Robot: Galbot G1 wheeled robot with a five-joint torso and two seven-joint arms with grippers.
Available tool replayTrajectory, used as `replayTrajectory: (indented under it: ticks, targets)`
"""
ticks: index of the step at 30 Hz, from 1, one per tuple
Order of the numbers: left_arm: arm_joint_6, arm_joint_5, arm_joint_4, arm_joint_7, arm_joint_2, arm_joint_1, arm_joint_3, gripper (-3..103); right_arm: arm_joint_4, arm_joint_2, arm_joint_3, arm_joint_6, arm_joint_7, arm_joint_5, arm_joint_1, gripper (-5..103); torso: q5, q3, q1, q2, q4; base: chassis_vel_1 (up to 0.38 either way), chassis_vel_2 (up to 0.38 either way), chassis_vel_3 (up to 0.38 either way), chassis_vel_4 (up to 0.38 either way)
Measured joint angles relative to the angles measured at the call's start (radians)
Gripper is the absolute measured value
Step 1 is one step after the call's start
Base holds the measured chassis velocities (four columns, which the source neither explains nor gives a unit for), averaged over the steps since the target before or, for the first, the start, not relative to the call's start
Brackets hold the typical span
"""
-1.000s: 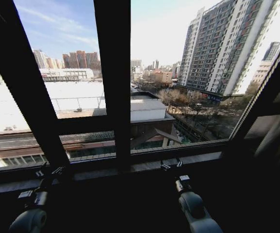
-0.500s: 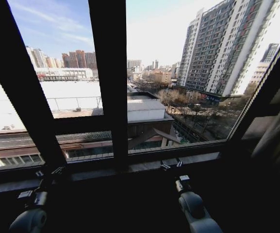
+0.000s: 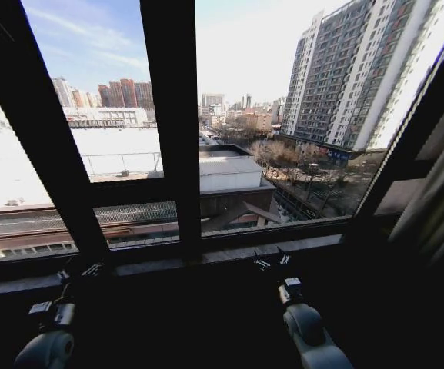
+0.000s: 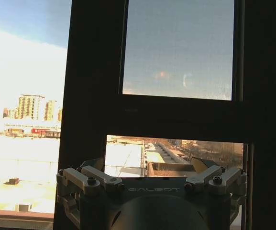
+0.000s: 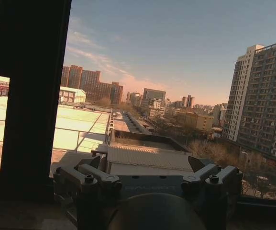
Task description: Open the curtains by pulling them apart, changing their state from closed to fully open.
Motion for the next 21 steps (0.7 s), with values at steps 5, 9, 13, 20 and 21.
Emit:
replayTrajectory:
  ticks: [5,9,13,20,21]
  targets:
    - [0.000,0.000,0.000,0.000,0.000,0.000,0.000,100,0.000,0.000,0.000,0.000,0.000,0.000,0.000,100,-0.0002,0.000,0.000,0.000,0.0004,0.304,-0.284,-0.290,0.297]
    - [0.000,0.000,0.000,0.000,0.000,0.000,0.000,100,0.000,0.000,0.000,0.000,0.000,0.000,0.000,100,0.0002,0.000,-0.001,0.001,0.0002,0.199,-0.205,-0.209,0.206]
    - [0.000,0.000,0.000,0.000,0.000,0.000,0.000,100,0.000,0.000,0.000,0.000,0.000,0.000,0.000,100,-0.0003,0.000,-0.001,0.001,0.0003,0.036,-0.068,-0.034,0.098]
    - [0.000,0.000,0.000,0.000,0.000,0.000,0.000,100,0.000,0.000,0.000,0.000,0.000,0.000,0.000,100,0.0000,0.001,0.002,-0.001,0.0000,-0.097,-0.021,0.098,0.028]
    - [0.000,0.000,0.000,0.000,0.000,0.000,0.000,100,0.000,0.000,0.000,0.000,0.000,0.000,0.000,100,0.0000,0.001,0.002,-0.001,0.0000,-0.147,-0.063,0.165,0.054]
